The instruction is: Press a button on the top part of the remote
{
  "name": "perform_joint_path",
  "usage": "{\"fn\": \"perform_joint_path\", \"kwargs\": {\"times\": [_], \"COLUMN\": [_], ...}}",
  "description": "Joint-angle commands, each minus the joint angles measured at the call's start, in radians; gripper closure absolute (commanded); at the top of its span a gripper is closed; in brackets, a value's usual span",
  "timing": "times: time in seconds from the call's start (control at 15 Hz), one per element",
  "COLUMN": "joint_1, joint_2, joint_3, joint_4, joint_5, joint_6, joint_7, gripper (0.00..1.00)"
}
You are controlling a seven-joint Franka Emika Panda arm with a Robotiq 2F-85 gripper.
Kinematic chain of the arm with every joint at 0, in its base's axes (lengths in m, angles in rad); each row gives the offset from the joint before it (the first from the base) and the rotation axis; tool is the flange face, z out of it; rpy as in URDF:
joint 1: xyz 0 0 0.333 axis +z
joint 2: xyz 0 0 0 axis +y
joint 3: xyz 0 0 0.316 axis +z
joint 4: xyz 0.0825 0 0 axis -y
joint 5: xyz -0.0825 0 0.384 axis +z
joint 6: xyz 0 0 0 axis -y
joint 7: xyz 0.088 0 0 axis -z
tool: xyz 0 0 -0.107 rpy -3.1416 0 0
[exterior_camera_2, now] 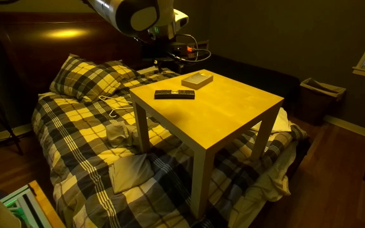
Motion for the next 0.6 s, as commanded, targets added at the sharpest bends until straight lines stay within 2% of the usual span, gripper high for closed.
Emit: {"fn": "perform_joint_path", "kwargs": {"times": [0.0, 0.4, 0.47, 0.53], "joint_1": [-0.049, -0.135, -0.148, -0.162], "joint_2": [0.132, 0.273, 0.293, 0.312], "joint_3": [0.059, 0.137, 0.148, 0.159], "joint_4": [0.096, 0.188, 0.201, 0.213], "joint_5": [0.018, -0.013, -0.015, -0.015], "joint_6": [0.064, 0.140, 0.145, 0.156], "joint_7": [-0.020, 0.027, 0.036, 0.043], "gripper": [0.51, 0.96, 1.00, 1.00]}}
